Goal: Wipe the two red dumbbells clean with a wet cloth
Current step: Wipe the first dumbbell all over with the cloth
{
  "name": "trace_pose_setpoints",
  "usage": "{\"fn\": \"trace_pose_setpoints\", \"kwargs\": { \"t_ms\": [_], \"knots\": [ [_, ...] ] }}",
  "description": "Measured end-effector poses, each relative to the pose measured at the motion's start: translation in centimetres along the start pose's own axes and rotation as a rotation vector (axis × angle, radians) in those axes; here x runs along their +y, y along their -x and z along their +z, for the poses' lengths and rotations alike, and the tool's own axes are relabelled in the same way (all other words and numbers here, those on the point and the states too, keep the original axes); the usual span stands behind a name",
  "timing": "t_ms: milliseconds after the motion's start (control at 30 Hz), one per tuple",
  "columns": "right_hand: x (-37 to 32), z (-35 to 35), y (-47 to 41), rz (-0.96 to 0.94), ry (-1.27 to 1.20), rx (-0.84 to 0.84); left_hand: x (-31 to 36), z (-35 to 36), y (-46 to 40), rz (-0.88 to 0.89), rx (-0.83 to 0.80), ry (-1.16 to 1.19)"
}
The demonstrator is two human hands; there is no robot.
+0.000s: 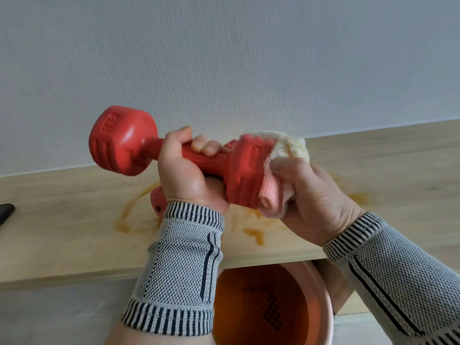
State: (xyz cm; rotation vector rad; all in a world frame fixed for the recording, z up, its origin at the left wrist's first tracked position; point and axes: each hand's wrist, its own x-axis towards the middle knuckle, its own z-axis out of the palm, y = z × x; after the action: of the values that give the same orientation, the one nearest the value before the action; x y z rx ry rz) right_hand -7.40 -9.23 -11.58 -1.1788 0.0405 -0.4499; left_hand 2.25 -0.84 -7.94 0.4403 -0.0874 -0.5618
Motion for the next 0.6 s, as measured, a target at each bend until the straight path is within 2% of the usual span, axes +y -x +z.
{"fn": "trace_pose_setpoints", "kwargs": {
  "t_ms": [167,267,333,433,500,600],
  "knots": [
    [0.0,0.8,-0.5,-0.062,0.127,0.109,-0.5,-0.2,-0.6,-0.020,0.016,-0.140],
    [-0.8,1.3,-0.5,-0.244,0.224,0.119,-0.8,-0.4,-1.2,-0.015,0.056,-0.383],
    [-1.1,1.5,-0.6,-0.342,0.399,0.184,-0.8,-0.7,-1.6,-0.141,0.017,-0.475],
    [-1.5,1.2,-0.7,-0.409,0.527,0.255,-0.9,-0.6,-1.6,-0.303,-0.004,-0.357],
    [-1.7,0.2,-0.7,-0.330,0.374,0.351,-0.7,-0.5,-1.6,-0.318,0.032,-0.286],
    [-1.7,-1.2,-0.7,-0.130,-0.033,0.458,-0.4,0.8,-0.5,-0.319,-0.017,-0.172]
  ]
}}
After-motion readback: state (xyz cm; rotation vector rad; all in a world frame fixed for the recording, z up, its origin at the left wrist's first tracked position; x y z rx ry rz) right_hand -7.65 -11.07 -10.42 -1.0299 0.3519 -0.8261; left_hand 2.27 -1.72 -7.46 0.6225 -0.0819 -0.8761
